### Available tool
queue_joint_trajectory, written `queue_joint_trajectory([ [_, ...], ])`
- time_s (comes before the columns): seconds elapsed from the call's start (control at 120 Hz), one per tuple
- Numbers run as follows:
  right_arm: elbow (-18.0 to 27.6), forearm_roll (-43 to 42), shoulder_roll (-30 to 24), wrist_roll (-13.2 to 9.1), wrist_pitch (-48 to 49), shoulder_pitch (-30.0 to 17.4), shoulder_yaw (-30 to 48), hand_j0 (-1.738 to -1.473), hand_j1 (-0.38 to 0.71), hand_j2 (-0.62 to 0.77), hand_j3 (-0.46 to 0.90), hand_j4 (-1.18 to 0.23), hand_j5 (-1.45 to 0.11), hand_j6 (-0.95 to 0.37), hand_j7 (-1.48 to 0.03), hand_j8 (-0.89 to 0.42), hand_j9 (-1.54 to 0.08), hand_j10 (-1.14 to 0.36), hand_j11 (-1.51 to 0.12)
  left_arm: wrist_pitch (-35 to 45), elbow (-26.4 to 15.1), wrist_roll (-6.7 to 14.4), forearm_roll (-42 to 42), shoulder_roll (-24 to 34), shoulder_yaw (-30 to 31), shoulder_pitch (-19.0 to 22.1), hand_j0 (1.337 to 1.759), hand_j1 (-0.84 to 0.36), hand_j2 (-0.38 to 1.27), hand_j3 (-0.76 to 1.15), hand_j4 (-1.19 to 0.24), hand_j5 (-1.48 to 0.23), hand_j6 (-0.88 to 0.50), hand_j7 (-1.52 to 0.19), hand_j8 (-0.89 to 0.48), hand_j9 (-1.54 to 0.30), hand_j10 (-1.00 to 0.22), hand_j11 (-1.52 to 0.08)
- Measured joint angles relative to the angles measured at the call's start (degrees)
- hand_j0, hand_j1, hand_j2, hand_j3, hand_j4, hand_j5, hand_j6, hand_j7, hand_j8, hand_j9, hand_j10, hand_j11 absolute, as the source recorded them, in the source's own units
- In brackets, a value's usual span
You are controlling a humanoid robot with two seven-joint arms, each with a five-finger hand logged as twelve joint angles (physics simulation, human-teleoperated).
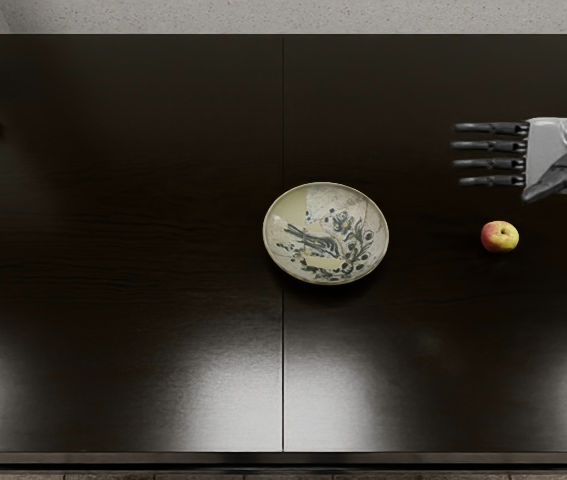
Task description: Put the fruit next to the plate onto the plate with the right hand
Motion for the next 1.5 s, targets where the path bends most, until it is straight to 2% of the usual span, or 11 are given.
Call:
queue_joint_trajectory([
  [0.3,0.48,-0.52,0.91,0.0,0.0,1.15,-0.14,-1.658,-0.31,-0.01,0.0,-0.03,-0.04,-0.03,-0.04,-0.03,-0.04,-0.03,-0.04,0.0,0.03,0.0,0.0,0.0,-0.01,0.1,1.658,0.07,0.05,0.0,-0.23,-0.3,-0.23,-0.3,-0.23,-0.3,-0.23,-0.3],
  [0.458,3.55,-9.84,1.54,0.0,0.0,5.37,-1.18,-1.658,-0.31,-0.01,0.0,-0.03,-0.04,-0.03,-0.04,-0.03,-0.04,-0.03,-0.04,0.0,0.07,0.0,0.0,0.0,0.0,0.18,1.658,0.07,0.05,0.0,-0.23,-0.3,-0.23,-0.3,-0.23,-0.3,-0.23,-0.3],
  [0.533,5.81,-14.6,1.58,0.0,0.0,9.97,-5.41,-1.658,-0.31,-0.01,0.0,-0.03,-0.04,-0.03,-0.04,-0.03,-0.04,-0.03,-0.04,0.0,0.06,0.0,0.0,0.0,0.0,0.09,1.658,0.07,0.05,0.0,-0.23,-0.3,-0.23,-0.3,-0.23,-0.3,-0.23,-0.3],
  [0.617,9.08,-18.44,2.27,0.0,-2.5,17.38,-13.66,-1.658,-0.31,-0.01,0.0,-0.03,-0.04,-0.03,-0.04,-0.03,-0.04,-0.03,-0.04,0.0,0.07,0.0,0.0,0.0,-0.01,0.09,1.658,0.07,0.05,0.0,-0.23,-0.3,-0.23,-0.3,-0.23,-0.3,-0.23,-0.3],
  [0.783,12.72,-22.69,10.19,0.0,-21.24,31.43,-32.62,-1.658,-0.31,-0.01,0.0,-0.04,-0.05,-0.04,-0.05,-0.04,-0.05,-0.04,-0.05,0.0,0.05,0.0,0.0,0.0,0.03,0.09,1.658,0.07,0.05,0.0,-0.23,-0.3,-0.23,-0.3,-0.23,-0.3,-0.23,-0.3],
  [0.892,13.36,-23.83,15.98,0.0,-31.61,38.62,-43.43,-1.658,-0.31,-0.01,0.0,-0.04,-0.05,-0.04,-0.05,-0.04,-0.05,-0.04,-0.05,0.0,0.02,0.0,-0.01,0.0,0.07,0.09,1.658,0.07,0.05,0.0,-0.23,-0.3,-0.23,-0.3,-0.23,-0.3,-0.23,-0.3],
  [0.983,13.96,-24.49,18.86,0.0,-37.18,43.01,-49.13,-1.658,-0.31,-0.01,0.0,-0.04,-0.05,-0.04,-0.05,-0.04,-0.05,-0.04,-0.05,0.0,0.04,0.0,-0.01,0.0,0.09,0.09,1.658,0.07,0.05,0.0,-0.23,-0.3,-0.23,-0.3,-0.23,-0.3,-0.23,-0.3],
  [1.15,16.02,-31.84,20.19,0.0,-40.87,45.24,-54.26,-1.658,-0.31,-0.01,0.0,-0.04,-0.05,-0.04,-0.05,-0.04,-0.05,-0.04,-0.05,0.0,0.08,0.0,-0.01,0.0,0.1,0.17,1.658,0.07,0.05,0.0,-0.23,-0.3,-0.23,-0.3,-0.23,-0.3,-0.23,-0.3],
  [1.325,19.18,-43.66,19.21,0.0,-47.51,44.32,-58.59,-1.658,-0.3,-0.01,0.0,-0.04,-0.05,-0.04,-0.05,-0.04,-0.05,-0.04,-0.05,0.03,0.21,0.0,-0.01,0.0,0.29,0.09,1.658,0.07,0.05,0.0,-0.23,-0.3,-0.23,-0.3,-0.23,-0.3,-0.23,-0.3],
  [1.5,21.77,-50.03,18.88,0.0,-53.22,43.48,-63.51,-1.658,-0.27,-0.01,0.0,-0.07,-0.09,-0.07,-0.09,-0.07,-0.09,-0.07,-0.09,0.27,0.22,0.0,-0.01,0.0,0.41,0.09,1.658,0.07,0.05,0.0,-0.23,-0.3,-0.23,-0.3,-0.23,-0.3,-0.23,-0.3],
])
